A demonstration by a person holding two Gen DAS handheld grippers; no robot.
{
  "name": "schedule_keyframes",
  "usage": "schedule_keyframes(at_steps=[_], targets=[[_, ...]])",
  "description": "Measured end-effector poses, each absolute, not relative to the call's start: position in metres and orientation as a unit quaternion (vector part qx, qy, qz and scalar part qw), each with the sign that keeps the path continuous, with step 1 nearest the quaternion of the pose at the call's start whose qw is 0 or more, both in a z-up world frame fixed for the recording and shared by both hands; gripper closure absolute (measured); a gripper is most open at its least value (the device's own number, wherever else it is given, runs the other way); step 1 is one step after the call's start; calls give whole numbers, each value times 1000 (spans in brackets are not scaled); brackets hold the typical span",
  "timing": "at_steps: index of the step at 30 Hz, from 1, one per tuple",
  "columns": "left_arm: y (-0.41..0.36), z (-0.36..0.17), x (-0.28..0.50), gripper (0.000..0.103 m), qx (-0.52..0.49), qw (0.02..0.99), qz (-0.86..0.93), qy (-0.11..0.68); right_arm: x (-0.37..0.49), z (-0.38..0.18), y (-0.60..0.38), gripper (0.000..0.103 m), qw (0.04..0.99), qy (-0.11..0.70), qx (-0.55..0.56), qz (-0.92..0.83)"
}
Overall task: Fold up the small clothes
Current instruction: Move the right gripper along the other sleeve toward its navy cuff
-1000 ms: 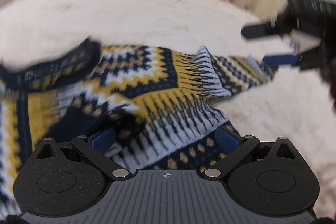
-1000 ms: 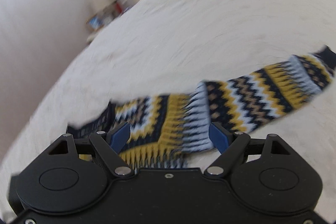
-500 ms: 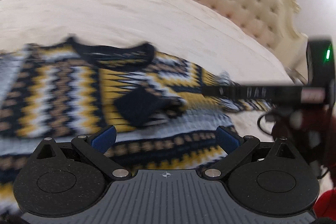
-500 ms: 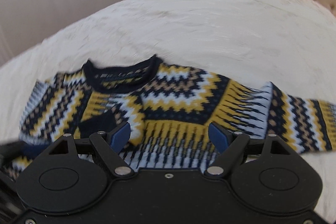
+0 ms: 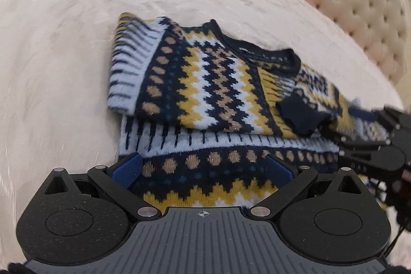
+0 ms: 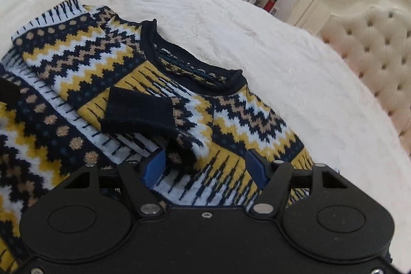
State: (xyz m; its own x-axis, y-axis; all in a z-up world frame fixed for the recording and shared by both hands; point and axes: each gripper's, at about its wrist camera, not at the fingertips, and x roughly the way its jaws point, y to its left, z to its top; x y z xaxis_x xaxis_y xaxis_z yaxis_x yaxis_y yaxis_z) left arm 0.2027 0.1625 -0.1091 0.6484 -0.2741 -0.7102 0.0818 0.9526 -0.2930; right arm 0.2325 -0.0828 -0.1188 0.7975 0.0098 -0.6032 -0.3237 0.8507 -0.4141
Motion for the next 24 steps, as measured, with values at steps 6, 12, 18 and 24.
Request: schedule_keyframes(at_steps=[6, 12, 18, 24], targets=[[159, -115, 198, 1, -113, 907, -97, 394, 235, -126, -74, 53, 915, 291, -260, 99], [165, -116, 195, 1, -120, 907, -109, 389, 256, -115, -113, 71, 930, 359, -35, 77], [167, -117, 198, 1, -135, 905, -110, 389, 266, -122, -166, 52, 908, 396, 136, -5], [167, -117, 195, 1, -126, 906, -110, 388, 264, -128, -189, 47, 884, 400, 242, -12]])
